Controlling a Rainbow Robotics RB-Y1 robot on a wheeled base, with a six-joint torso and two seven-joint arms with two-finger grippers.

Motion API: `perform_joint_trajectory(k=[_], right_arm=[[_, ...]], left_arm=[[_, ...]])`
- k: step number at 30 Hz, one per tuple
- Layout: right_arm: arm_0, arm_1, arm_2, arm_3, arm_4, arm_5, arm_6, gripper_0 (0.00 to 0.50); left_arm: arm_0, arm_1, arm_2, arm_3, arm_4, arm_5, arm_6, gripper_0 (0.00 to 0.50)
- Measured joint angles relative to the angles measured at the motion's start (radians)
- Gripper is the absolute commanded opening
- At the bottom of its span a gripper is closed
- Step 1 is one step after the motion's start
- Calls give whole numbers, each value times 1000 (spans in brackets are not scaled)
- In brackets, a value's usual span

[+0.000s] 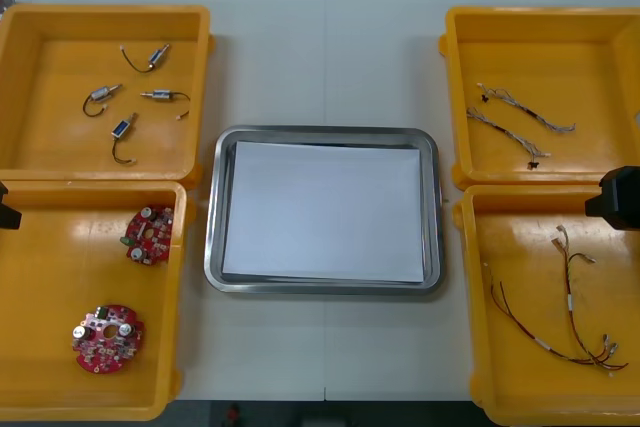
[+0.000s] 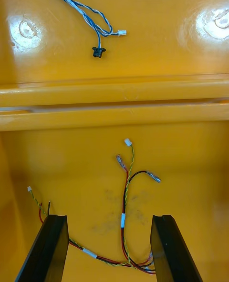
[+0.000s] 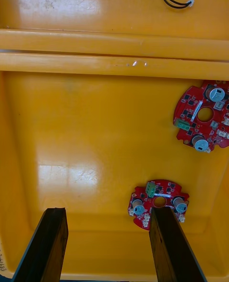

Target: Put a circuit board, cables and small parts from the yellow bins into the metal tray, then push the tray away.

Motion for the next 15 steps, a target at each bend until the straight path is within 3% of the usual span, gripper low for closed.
perform_joint_trajectory(k=[15], right_arm=[[0, 0, 0, 0, 0, 0, 0, 500]], left_arm=[[0, 0, 0, 0, 0, 0, 0, 500]])
